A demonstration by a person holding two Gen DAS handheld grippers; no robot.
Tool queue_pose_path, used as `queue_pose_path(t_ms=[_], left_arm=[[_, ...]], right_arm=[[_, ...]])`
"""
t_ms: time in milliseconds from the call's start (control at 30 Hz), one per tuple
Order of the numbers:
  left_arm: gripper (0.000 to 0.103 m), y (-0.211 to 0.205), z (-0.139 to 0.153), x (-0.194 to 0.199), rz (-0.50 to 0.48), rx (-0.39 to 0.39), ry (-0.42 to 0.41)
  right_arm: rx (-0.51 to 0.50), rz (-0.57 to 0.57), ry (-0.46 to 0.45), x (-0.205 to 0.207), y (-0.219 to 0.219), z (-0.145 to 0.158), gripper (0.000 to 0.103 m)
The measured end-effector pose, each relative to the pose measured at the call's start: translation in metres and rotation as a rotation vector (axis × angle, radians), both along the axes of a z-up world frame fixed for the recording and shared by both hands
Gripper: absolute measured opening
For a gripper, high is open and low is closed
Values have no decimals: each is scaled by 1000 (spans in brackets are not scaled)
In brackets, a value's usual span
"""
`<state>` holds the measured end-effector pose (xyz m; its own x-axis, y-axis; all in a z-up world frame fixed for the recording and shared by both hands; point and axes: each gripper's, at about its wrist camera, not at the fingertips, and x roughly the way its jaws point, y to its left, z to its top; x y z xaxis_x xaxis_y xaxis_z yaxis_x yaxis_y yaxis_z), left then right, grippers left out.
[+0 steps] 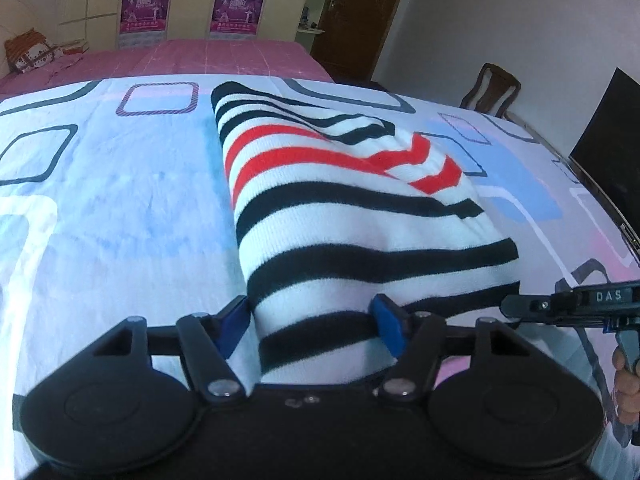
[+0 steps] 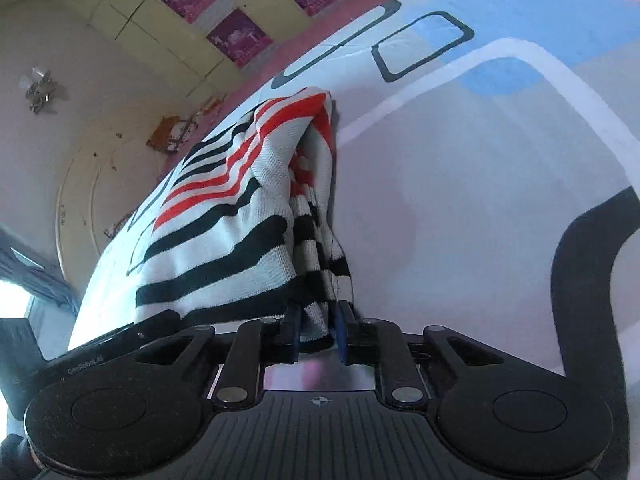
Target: Fold small clothes
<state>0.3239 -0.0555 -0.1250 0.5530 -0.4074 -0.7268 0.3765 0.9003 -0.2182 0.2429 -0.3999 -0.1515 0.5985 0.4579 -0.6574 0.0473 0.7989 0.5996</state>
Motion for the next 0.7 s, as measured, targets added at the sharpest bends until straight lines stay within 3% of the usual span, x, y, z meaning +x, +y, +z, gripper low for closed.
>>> queue_pose_path(t_ms=[333, 500, 600, 700], left_arm=[[64, -1, 39, -7, 2, -29, -81], [64, -16, 43, 11, -2, -21, -102], [66, -24, 26, 22, -2, 45, -94], [70, -20, 15, 21, -4, 48, -88]], right_arm=[[-240, 65, -274, 13, 41, 79, 16], [-324, 108, -258, 42, 77, 60, 16], [-406, 119, -202, 53, 78, 29, 15], [-407, 103, -218, 49, 67, 16, 6]])
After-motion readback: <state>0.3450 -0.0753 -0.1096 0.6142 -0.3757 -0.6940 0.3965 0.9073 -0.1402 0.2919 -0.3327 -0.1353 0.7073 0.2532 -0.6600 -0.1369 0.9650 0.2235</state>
